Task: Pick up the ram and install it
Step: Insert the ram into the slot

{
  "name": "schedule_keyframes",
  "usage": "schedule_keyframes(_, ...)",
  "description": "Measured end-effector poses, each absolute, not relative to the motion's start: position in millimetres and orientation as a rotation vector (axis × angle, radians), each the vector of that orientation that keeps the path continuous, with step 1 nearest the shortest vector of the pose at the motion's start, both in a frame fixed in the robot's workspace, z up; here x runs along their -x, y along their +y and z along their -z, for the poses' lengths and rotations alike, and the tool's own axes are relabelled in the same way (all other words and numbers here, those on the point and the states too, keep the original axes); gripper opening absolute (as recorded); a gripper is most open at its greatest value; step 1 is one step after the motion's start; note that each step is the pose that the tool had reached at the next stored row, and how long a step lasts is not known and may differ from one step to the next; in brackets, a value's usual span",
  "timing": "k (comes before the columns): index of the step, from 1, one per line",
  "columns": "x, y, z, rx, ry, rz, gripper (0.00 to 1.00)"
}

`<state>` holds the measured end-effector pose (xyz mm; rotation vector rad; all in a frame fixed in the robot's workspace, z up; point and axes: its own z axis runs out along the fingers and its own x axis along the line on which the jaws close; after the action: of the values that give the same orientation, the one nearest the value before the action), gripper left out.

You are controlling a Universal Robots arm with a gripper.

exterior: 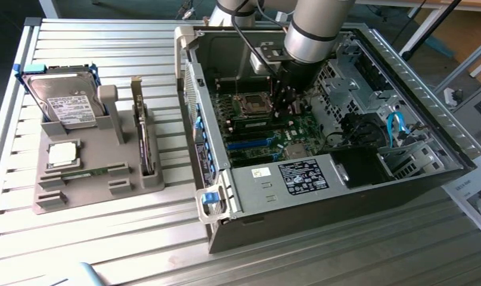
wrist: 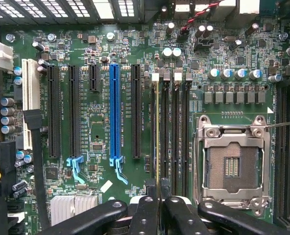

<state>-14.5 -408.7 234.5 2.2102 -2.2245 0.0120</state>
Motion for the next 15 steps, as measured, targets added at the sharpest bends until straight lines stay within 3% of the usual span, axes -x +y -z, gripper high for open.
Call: schedule_keyframes(15,14.5,-408.7,-230.7,-2.210,-2.225,-0.013,0.12)
